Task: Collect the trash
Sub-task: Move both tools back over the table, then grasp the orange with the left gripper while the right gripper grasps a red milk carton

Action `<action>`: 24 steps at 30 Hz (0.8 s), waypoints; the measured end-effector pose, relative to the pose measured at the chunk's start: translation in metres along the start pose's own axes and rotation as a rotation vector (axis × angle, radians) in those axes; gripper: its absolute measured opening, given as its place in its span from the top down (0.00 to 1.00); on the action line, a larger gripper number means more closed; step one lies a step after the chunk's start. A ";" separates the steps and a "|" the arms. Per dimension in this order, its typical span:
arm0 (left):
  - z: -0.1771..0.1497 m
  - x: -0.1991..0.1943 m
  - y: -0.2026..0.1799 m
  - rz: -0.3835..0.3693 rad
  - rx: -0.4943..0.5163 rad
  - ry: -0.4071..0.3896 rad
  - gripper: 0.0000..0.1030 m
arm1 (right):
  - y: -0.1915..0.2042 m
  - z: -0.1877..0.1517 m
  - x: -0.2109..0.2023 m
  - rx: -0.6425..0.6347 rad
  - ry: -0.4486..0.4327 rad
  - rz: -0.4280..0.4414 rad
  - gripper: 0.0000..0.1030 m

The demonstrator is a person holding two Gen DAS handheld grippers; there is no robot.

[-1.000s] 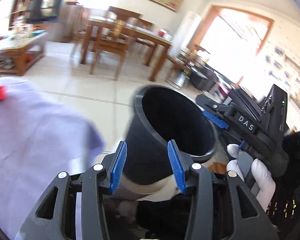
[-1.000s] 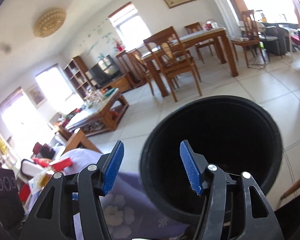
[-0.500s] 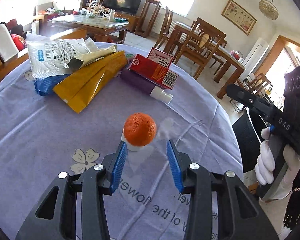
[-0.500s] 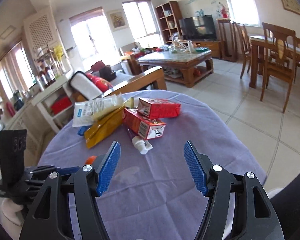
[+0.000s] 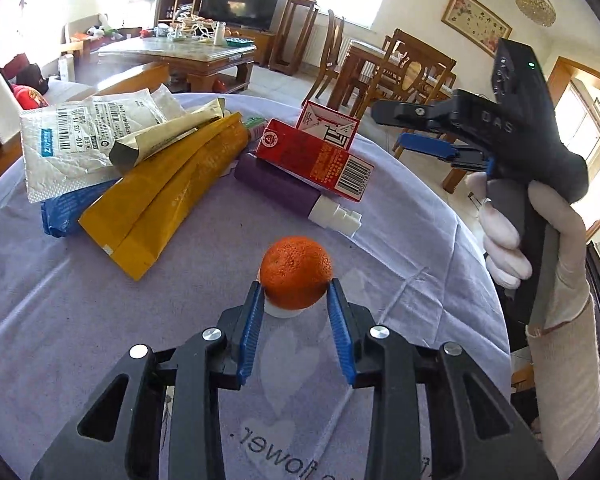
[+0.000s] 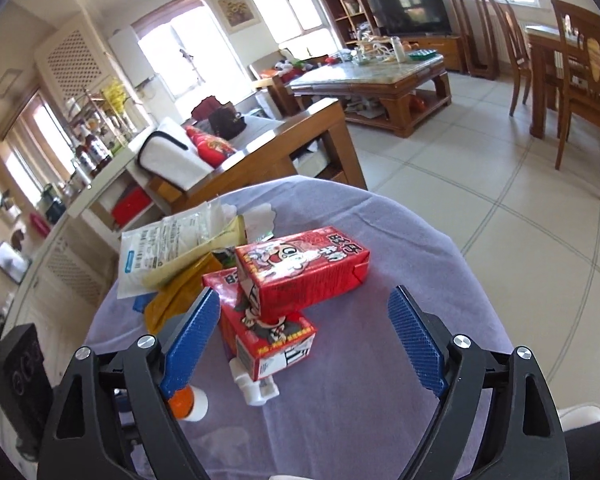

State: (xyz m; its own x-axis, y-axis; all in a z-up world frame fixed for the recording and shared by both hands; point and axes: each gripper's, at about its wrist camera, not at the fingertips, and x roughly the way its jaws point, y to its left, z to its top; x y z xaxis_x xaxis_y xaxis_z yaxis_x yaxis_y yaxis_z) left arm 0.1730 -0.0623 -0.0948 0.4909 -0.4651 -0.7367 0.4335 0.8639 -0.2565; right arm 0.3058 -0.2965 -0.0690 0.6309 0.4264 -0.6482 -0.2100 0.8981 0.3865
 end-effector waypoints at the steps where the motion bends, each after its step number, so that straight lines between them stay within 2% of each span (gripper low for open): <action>1: 0.001 0.000 0.001 0.001 0.003 0.000 0.67 | -0.001 0.005 0.008 0.002 0.018 0.009 0.14; 6: 0.003 -0.005 0.001 0.009 0.039 -0.018 0.67 | -0.001 0.018 0.037 0.024 0.072 0.020 0.10; 8: 0.006 -0.004 0.000 0.010 0.053 -0.019 0.67 | 0.001 0.020 0.041 0.063 0.093 0.043 0.06; 11: 0.012 0.003 -0.005 0.024 0.095 -0.011 0.67 | 0.005 0.025 0.044 0.127 0.127 0.049 0.06; 14: 0.020 0.009 -0.011 0.015 0.126 0.001 0.66 | 0.002 0.027 0.047 0.256 0.177 0.049 0.06; 17: 0.025 0.014 -0.009 -0.007 0.125 0.010 0.65 | -0.006 0.026 0.052 0.413 0.237 0.106 0.06; 20: 0.024 0.014 -0.008 -0.024 0.125 0.014 0.65 | -0.009 0.021 0.056 0.496 0.274 0.145 0.06; 24: 0.018 0.008 -0.008 -0.038 0.159 -0.001 0.65 | -0.019 0.011 0.063 0.592 0.259 0.198 0.06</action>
State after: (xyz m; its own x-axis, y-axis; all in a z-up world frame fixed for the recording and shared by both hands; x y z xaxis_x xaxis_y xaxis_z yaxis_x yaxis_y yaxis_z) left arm 0.1865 -0.0761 -0.0873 0.4726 -0.4972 -0.7276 0.5661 0.8041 -0.1818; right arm 0.3578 -0.2880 -0.1100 0.4080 0.6553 -0.6357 0.1879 0.6211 0.7609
